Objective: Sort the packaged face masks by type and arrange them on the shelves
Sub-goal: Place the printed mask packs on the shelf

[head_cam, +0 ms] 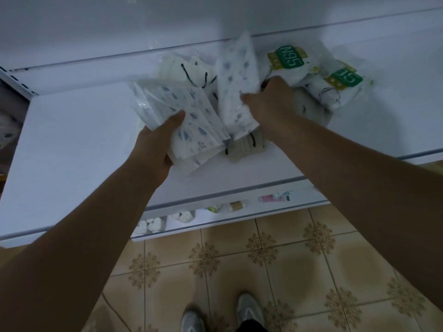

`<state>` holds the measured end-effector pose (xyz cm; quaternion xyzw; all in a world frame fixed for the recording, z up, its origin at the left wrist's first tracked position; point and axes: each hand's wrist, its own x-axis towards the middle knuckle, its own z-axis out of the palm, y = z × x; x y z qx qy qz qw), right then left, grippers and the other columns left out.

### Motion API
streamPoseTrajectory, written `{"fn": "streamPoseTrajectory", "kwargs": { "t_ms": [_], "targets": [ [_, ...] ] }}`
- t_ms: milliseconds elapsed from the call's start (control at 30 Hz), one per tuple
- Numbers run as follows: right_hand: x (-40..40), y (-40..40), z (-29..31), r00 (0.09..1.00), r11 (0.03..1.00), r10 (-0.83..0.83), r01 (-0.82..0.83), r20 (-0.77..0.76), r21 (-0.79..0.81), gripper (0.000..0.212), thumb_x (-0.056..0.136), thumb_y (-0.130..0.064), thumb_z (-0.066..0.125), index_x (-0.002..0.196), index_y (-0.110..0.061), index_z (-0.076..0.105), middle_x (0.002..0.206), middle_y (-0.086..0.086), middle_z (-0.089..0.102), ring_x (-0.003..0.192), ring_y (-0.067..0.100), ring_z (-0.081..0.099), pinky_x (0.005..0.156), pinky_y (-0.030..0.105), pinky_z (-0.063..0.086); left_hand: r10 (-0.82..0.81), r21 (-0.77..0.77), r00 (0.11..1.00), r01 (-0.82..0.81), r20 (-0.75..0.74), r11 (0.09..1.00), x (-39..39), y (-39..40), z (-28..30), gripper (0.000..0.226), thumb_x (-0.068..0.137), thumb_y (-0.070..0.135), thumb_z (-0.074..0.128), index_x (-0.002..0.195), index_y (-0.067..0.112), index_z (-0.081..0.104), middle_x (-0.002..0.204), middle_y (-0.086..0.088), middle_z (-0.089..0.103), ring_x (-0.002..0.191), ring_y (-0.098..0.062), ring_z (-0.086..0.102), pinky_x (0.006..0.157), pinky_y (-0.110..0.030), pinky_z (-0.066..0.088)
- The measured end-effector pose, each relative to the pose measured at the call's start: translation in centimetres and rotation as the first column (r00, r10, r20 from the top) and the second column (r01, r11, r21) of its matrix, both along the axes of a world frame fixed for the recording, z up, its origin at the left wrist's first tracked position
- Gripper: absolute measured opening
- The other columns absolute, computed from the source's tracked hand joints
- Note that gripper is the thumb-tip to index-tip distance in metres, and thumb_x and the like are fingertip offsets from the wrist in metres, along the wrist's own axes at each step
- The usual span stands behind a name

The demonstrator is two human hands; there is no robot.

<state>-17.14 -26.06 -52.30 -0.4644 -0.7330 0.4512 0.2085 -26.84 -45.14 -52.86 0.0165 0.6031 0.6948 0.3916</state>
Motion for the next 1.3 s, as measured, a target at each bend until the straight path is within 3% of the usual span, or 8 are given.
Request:
{"fn": "streamPoseTrajectory", "kwargs": {
  "t_ms": [167, 300, 600, 700, 800, 967, 1133, 1300],
  "targets": [
    [0.7, 2.2, 2.4, 0.954, 0.952, -0.211, 0.151, -0.212, -0.268, 0.036, 0.091, -0.021, 0.056, 0.126, -0.012, 0.057, 0.108, 0.000, 0.063, 0.094, 0.017, 0.063, 0.078, 0.026, 0.055, -0.039, 0.054, 0.998, 0.036, 0.057, 0.998, -0.7, -0.7, 0.6, 0.031, 0.096, 0.014, 0.059, 0.127, 0.012, 0.064, 0.124, -0.010, 0.071, 0.112, -0.029, 0.069, 0.097, -0.046, 0.054],
    [2.3, 2.9, 3.7, 0.934, 0.903, -0.249, 0.128, -0.258, -0.409, 0.008, 0.087, -0.014, 0.064, 0.095, -0.011, 0.062, 0.085, 0.001, 0.061, 0.074, 0.018, 0.063, 0.063, 0.031, 0.059, 0.003, -0.018, 1.000, -0.003, 0.027, 1.000, -1.2, -0.9, 1.1, 0.036, 0.088, 0.002, 0.061, 0.123, 0.009, 0.064, 0.116, -0.008, 0.072, 0.097, -0.025, 0.071, 0.076, -0.035, 0.054],
    [3.7, -1.2, 3.2, 0.944, 0.785, -0.051, -0.164, -0.326, -0.597, 0.005, 0.088, -0.013, 0.064, 0.091, -0.016, 0.067, 0.096, 0.005, 0.072, 0.092, 0.025, 0.069, 0.080, 0.042, 0.059, 0.008, 0.111, 0.994, -0.021, 0.109, 0.994, 0.2, 1.1, 1.4, 0.022, 0.081, 0.017, 0.065, 0.102, 0.009, 0.068, 0.092, -0.007, 0.072, 0.082, -0.024, 0.071, 0.081, -0.036, 0.057],
    [2.9, -2.7, 1.6, 0.937, 0.796, 0.051, -0.246, -0.345, -0.552, 0.031, 0.086, -0.009, 0.069, 0.117, -0.008, 0.064, 0.115, 0.013, 0.069, 0.107, 0.032, 0.066, 0.087, 0.043, 0.057, -0.193, 0.310, 0.969, 0.137, 0.156, 0.941, 0.7, 1.8, 1.5, 0.057, 0.102, 0.049, 0.048, 0.145, 0.011, 0.048, 0.147, -0.018, 0.051, 0.135, -0.036, 0.051, 0.113, -0.056, 0.038],
    [3.0, -3.0, 0.5, 0.915, 0.785, 0.195, -0.362, -0.353, -0.503, 0.096, 0.063, -0.019, 0.089, 0.146, -0.014, 0.040, 0.136, 0.010, 0.058, 0.119, 0.026, 0.061, 0.098, 0.047, 0.052, -0.235, 0.231, 0.969, 0.212, 0.072, 0.949, 1.7, 2.1, 1.4, 0.057, 0.095, 0.032, 0.066, 0.144, 0.006, 0.050, 0.139, -0.017, 0.060, 0.127, -0.033, 0.060, 0.108, -0.054, 0.046],
    [2.5, -2.9, 0.5, 0.936, 0.828, 0.204, -0.322, -0.288, -0.460, 0.131, 0.046, -0.068, 0.087, 0.153, -0.037, 0.018, 0.158, -0.005, 0.032, 0.138, 0.017, 0.041, 0.112, 0.047, 0.038, -0.139, 0.187, 0.990, 0.138, -0.009, 0.973, 1.7, 2.2, 1.3, 0.050, 0.087, 0.007, 0.074, 0.135, 0.000, 0.059, 0.128, -0.020, 0.067, 0.114, -0.035, 0.068, 0.096, -0.051, 0.055],
    [3.7, -2.5, 1.3, 0.929, 0.819, 0.336, -0.369, -0.154, -0.438, 0.074, 0.063, -0.068, 0.078, 0.120, -0.022, 0.067, 0.115, -0.003, 0.072, 0.108, 0.021, 0.068, 0.102, 0.047, 0.049, -0.205, 0.298, 0.972, 0.162, 0.118, 0.941, 1.7, 0.6, 1.6, 0.054, 0.097, 0.018, 0.062, 0.147, 0.003, 0.046, 0.145, -0.025, 0.052, 0.132, -0.040, 0.054, 0.109, -0.059, 0.043],
    [5.6, -6.4, 3.8, 0.954, 0.918, 0.203, -0.265, -0.223, -0.296, 0.020, 0.094, -0.038, 0.062, 0.092, -0.018, 0.057, 0.086, -0.003, 0.063, 0.077, 0.011, 0.060, 0.075, 0.030, 0.052, -0.187, 0.280, 0.956, 0.120, 0.226, 0.952, 5.8, -3.0, 3.7, 0.045, 0.101, 0.019, 0.056, 0.143, 0.005, 0.052, 0.138, -0.020, 0.060, 0.128, -0.034, 0.059, 0.106, -0.051, 0.048]
  ]
}}
